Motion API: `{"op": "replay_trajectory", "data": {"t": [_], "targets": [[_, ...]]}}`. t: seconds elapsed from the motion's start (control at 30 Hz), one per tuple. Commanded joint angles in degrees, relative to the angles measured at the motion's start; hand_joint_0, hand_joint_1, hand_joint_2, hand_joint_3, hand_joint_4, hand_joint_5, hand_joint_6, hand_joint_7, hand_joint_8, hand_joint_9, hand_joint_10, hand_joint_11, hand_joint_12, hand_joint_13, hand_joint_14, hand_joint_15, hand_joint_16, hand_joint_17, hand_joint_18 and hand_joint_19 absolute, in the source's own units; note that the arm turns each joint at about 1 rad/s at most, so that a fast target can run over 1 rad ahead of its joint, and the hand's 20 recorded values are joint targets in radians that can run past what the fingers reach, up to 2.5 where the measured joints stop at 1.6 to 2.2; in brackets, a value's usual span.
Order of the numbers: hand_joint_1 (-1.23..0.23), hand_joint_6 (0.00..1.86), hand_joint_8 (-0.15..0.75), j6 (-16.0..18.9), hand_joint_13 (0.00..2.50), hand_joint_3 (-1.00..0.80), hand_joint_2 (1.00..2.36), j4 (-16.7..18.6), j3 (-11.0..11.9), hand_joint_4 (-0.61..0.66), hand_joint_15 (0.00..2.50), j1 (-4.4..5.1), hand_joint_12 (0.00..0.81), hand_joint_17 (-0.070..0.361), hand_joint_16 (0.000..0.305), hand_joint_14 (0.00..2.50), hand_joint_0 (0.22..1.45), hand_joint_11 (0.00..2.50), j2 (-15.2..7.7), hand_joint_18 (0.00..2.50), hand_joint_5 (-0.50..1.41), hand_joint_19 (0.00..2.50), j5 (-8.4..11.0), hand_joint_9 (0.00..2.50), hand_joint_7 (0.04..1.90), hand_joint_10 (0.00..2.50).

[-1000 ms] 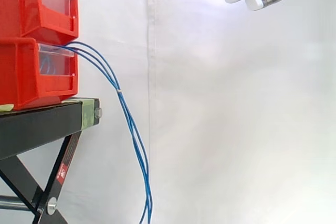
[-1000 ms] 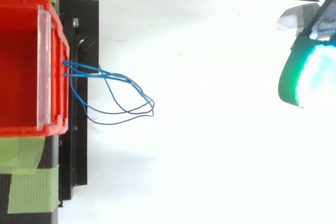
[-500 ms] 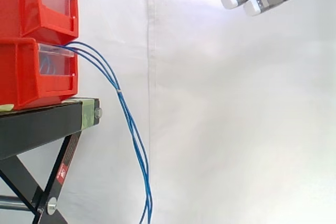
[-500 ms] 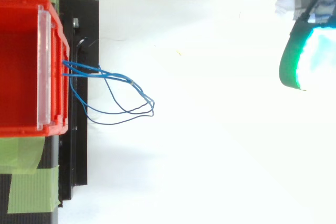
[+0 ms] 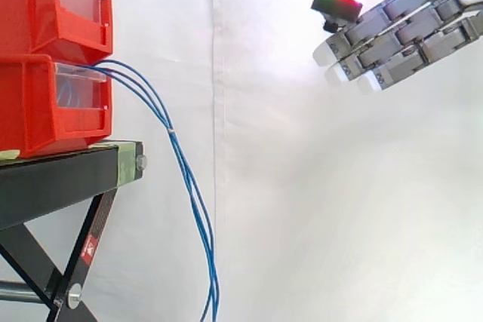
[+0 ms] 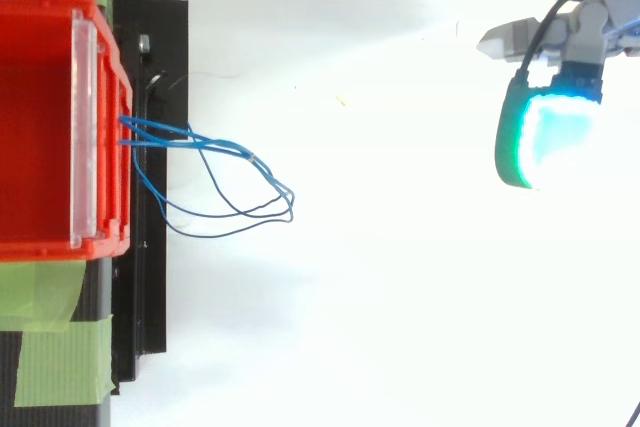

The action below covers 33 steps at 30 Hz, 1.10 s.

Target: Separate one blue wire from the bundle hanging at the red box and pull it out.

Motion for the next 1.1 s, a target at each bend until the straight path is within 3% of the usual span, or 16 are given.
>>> {"op": "replay_trajectory", "data": {"t": [0.0, 0.07, 0.1, 0.17, 0.27, 0.4, 0.53, 0.67, 0.9, 1.0, 1.03, 1.07], "targets": [[-0.63, 0.50, 0.214, -0.15, 0.00, -0.50, 1.00, 4.13, -2.86, 0.18, 0.14, 0.48, 0.323, 0.127, 0.057, 0.00, 0.52, 0.07, -0.04, 0.00, -0.20, 0.17, 2.54, 0.06, 1.17, 0.00], [-0.63, 0.50, 0.215, 0.03, 0.00, -0.50, 1.00, 7.73, -5.23, 0.17, 0.14, 1.01, 0.323, 0.127, 0.056, 0.00, 0.53, 0.07, 0.05, 0.00, -0.20, 0.17, 4.39, 0.07, 1.19, 0.00], [-0.64, 0.50, 0.216, 0.03, 0.00, -0.50, 1.00, 7.73, -5.23, 0.17, 0.14, 1.01, 0.323, 0.126, 0.056, 0.00, 0.53, 0.07, 0.05, 0.00, -0.20, 0.17, 4.39, 0.07, 1.19, 0.00], [-0.64, 0.50, 0.217, 0.12, 0.00, -0.50, 1.00, 14.94, -9.01, 0.17, 0.14, 1.63, 0.324, 0.126, 0.056, 0.00, 0.53, 0.08, 0.05, 0.00, -0.20, 0.18, 6.59, 0.08, 1.20, 0.00], [-0.64, 0.50, 0.218, -0.06, 0.00, -0.50, 1.00, 18.10, -10.15, 0.17, 0.15, 1.98, 0.325, 0.125, 0.055, 0.00, 0.53, 0.08, 0.05, 0.00, -0.19, 0.18, 7.82, 0.09, 1.21, 0.00], [-0.63, 0.50, 0.219, -0.85, 0.00, -0.50, 1.00, 18.36, -10.33, 0.18, 0.15, 2.86, 0.325, 0.125, 0.056, 0.00, 0.52, 0.08, -0.04, 0.00, -0.19, 0.18, 10.98, 0.10, 1.18, 0.00], [-0.56, 0.50, 0.228, -2.69, 0.00, -0.50, 1.00, 18.45, -10.33, 0.22, 0.13, 3.47, 0.342, 0.140, 0.062, 0.00, 0.46, 0.00, -0.04, 0.00, -0.22, 0.15, 13.27, 0.07, 0.90, 0.00], [-0.52, 0.50, 0.227, -4.89, 0.00, -0.50, 1.00, 20.30, -10.33, 0.21, 0.11, 4.35, 0.348, 0.147, 0.065, 0.00, 0.44, 0.00, -0.13, 0.00, -0.23, 0.14, 15.11, 0.04, 0.80, 0.00], [-0.51, 0.50, 0.222, -7.88, 0.00, -0.50, 1.00, 21.26, -10.33, 0.21, 0.11, 5.23, 0.347, 0.147, 0.065, 0.00, 0.44, 0.00, -0.39, 0.00, -0.24, 0.14, 15.99, 0.01, 0.78, 0.00], [-0.51, 0.50, 0.222, -8.06, 0.00, -0.50, 1.00, 21.18, -10.33, 0.21, 0.11, 5.41, 0.348, 0.147, 0.066, 0.00, 0.44, 0.00, -2.41, 0.00, -0.24, 0.14, 15.99, 0.01, 0.78, 0.00], [-0.52, 0.50, 0.223, -7.88, 0.00, -0.50, 1.00, 21.26, -10.33, 0.21, 0.11, 5.49, 0.348, 0.147, 0.065, 0.00, 0.44, 0.00, -4.17, 0.00, -0.24, 0.14, 15.81, 0.02, 0.78, 0.00], [-0.52, 0.50, 0.223, -7.88, 0.00, -0.50, 1.00, 21.26, -10.33, 0.21, 0.11, 5.49, 0.347, 0.147, 0.065, 0.00, 0.44, 0.00, -4.17, 0.00, -0.24, 0.14, 15.81, 0.02, 0.78, 0.00]]}}
